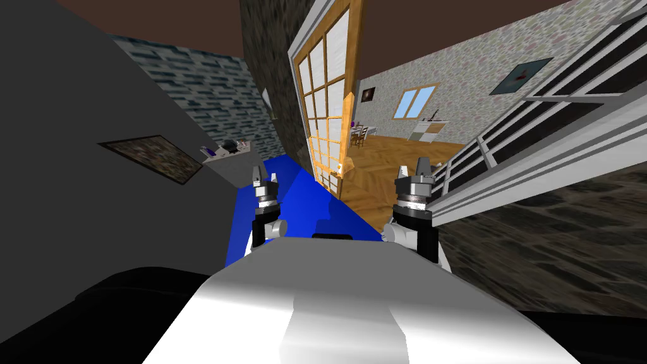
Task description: Push the door open
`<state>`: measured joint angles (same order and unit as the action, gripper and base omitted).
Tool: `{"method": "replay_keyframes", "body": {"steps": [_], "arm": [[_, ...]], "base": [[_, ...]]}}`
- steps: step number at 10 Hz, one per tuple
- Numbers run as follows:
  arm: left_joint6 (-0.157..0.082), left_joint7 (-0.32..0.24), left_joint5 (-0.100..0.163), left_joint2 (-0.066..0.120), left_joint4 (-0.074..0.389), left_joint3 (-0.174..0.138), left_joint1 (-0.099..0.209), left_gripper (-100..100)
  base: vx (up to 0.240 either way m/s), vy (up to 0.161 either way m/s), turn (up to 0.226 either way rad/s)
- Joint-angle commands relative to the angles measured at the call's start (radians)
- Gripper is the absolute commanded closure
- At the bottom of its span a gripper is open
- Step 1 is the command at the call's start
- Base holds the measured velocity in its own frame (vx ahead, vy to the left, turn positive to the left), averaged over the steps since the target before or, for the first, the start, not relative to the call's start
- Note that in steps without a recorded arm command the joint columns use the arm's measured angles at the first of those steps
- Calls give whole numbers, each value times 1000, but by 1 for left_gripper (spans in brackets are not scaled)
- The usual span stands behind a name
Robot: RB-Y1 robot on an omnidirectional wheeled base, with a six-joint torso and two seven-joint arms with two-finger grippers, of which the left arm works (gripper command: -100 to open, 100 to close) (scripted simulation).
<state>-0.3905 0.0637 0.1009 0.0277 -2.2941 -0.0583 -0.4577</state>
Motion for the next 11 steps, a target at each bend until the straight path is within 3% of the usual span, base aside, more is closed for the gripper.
{"method": "replay_keyframes", "body": {"steps": [1,11], "arm": [[-11,27,-17,7,29,7,4,-100],[-78,191,-124,35,209,51,27,-100]], "base": [[71,-5,-40],[124,9,-34]]}}
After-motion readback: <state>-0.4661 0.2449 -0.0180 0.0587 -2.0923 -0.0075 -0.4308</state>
